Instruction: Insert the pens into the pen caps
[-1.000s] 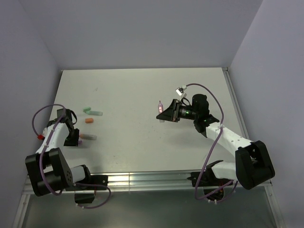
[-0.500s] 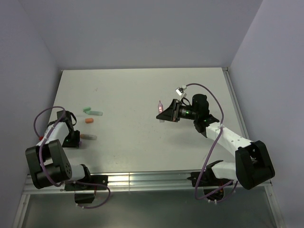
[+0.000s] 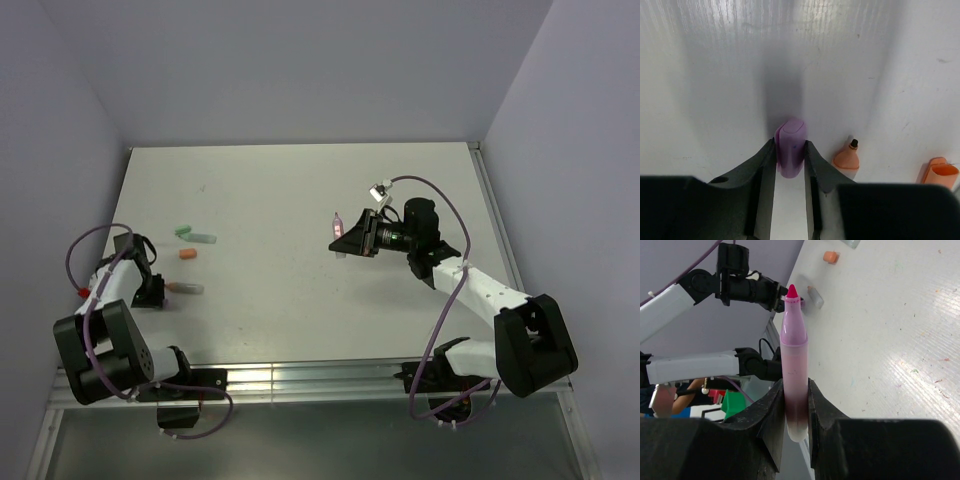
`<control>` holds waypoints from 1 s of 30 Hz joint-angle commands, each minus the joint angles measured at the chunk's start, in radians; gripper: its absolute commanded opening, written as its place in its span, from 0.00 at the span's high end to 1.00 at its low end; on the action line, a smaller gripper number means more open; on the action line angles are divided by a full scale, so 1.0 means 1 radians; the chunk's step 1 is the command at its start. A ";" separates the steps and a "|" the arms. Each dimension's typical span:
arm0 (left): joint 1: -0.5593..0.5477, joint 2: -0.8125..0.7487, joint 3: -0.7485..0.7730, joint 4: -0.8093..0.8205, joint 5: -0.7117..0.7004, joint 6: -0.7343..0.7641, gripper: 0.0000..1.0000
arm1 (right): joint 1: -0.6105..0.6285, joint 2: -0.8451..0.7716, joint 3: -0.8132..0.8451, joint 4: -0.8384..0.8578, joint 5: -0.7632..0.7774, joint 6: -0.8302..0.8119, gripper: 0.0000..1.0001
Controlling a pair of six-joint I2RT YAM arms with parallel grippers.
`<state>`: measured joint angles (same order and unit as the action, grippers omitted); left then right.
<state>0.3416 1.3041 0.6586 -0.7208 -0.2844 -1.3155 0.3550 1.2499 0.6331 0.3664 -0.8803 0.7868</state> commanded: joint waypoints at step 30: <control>-0.417 -0.374 0.194 1.090 0.986 0.348 1.00 | 0.407 -0.130 0.312 -0.255 0.185 -0.253 1.00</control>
<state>-0.0631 0.9470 0.8795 0.0746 0.4770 -0.8997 0.7063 1.1156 0.8879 0.0750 -0.6910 0.5259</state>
